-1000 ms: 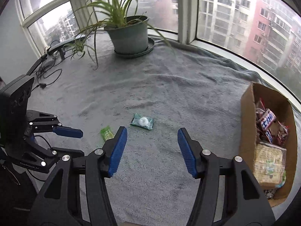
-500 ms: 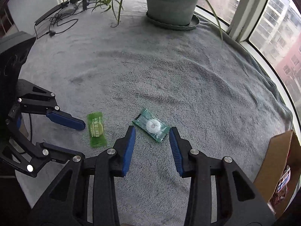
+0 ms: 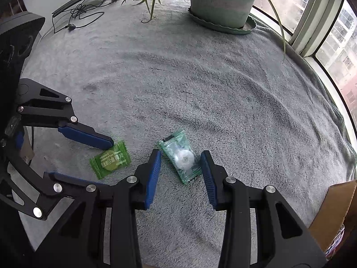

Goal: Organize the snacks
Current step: 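Grasp the clear-green mint candy with the right gripper while the left grasps the green candy, then carry the mint candy to the box with the right gripper while the left carries its candy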

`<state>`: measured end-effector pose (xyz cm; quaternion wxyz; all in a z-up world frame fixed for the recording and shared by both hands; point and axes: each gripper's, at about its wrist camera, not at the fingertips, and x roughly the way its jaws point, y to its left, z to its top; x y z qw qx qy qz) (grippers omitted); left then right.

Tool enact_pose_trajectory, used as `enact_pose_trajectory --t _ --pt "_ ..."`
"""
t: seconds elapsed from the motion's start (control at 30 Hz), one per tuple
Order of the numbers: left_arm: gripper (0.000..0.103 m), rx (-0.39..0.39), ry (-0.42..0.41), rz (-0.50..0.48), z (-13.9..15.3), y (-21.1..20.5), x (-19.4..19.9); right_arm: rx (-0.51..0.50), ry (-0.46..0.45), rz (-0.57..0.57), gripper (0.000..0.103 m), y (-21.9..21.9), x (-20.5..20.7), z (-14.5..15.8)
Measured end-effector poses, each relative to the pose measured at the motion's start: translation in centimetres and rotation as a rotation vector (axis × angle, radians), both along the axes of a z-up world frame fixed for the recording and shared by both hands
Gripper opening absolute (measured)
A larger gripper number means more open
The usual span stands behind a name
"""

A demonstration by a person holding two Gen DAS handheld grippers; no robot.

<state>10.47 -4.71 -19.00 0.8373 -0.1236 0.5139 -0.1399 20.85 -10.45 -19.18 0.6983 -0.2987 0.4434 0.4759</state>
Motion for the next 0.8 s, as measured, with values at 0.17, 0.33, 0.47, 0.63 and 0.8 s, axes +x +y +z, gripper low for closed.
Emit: enact_pose_trajectory --t 0.17,0.33,0.47,0.63,0.8 --pt "0.042 0.045 -0.016 -0.002 0.1 -1.0 0.2 -0.006 -0.005 0.012 0.039 0.1 0.1 0.0" --pt "0.042 0.079 -0.024 -0.006 0.1 -1.6 0.5 0.005 -0.008 0.002 0.039 0.1 0.7 0.2" --pt "0.04 0.109 -0.035 -0.012 0.0 -2.1 0.6 -0.001 -0.01 0.016 0.039 0.5 0.7 0.0" --pt "0.029 0.141 -0.038 -0.007 0.0 -2.2 0.9 -0.004 -0.006 0.005 0.027 0.6 1.0 0.0" --pt "0.022 0.198 -0.055 -0.027 0.1 -2.5 0.4 -0.016 -0.005 -0.006 0.023 0.3 0.7 0.1"
